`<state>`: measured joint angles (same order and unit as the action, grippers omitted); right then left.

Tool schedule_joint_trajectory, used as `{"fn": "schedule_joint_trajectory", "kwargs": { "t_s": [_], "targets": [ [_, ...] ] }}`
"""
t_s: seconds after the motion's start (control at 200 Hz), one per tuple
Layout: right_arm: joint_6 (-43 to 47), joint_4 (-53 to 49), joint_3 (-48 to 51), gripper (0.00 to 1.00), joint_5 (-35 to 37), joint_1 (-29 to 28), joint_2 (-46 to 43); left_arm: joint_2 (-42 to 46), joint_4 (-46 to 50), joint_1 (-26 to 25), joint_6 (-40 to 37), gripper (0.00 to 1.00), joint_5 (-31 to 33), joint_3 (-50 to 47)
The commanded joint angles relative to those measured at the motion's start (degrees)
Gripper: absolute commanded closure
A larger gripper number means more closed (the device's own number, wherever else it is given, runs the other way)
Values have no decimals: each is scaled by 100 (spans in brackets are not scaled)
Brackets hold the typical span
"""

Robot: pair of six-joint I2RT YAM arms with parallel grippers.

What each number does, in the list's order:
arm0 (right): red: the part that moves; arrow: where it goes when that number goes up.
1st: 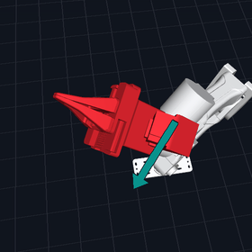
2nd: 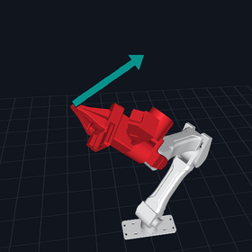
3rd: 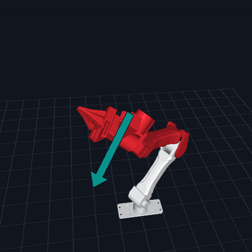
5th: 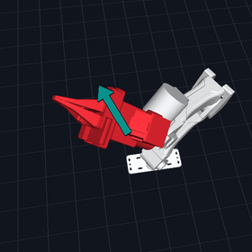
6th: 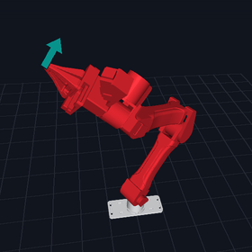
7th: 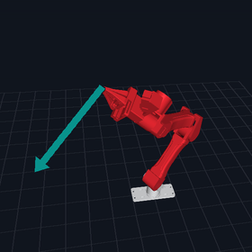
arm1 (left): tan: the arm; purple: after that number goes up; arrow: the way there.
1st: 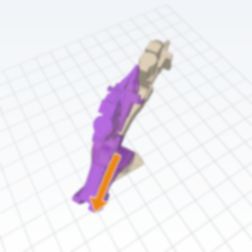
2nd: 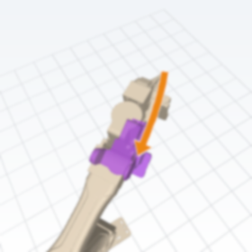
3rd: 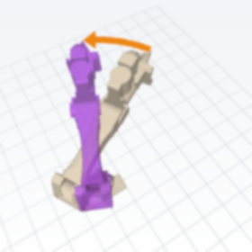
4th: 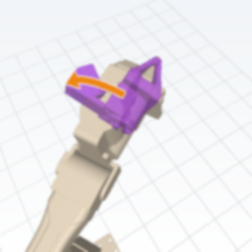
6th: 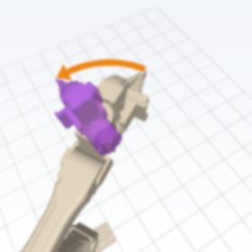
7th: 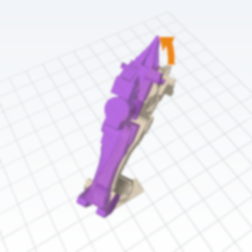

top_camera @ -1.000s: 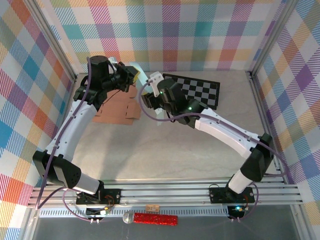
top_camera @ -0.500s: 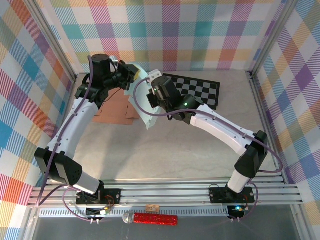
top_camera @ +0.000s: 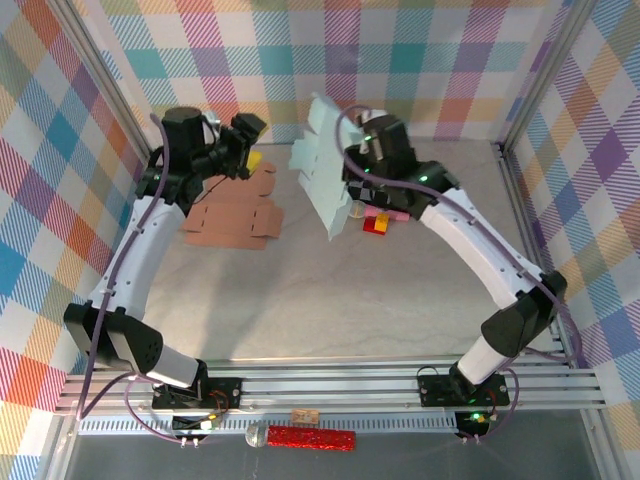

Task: Fold the paper box

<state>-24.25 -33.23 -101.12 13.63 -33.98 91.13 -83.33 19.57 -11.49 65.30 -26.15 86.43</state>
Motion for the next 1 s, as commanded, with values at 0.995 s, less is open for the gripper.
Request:
{"fn": "schedule_joint_trajectory", "kwargs": {
  "t_s": [0.995],
  "targets": [
    [-5180,802,1411,100,-3059,2193,-1001,-1487,-5561,-1395,2872,20,73,-2902]
  ]
}}
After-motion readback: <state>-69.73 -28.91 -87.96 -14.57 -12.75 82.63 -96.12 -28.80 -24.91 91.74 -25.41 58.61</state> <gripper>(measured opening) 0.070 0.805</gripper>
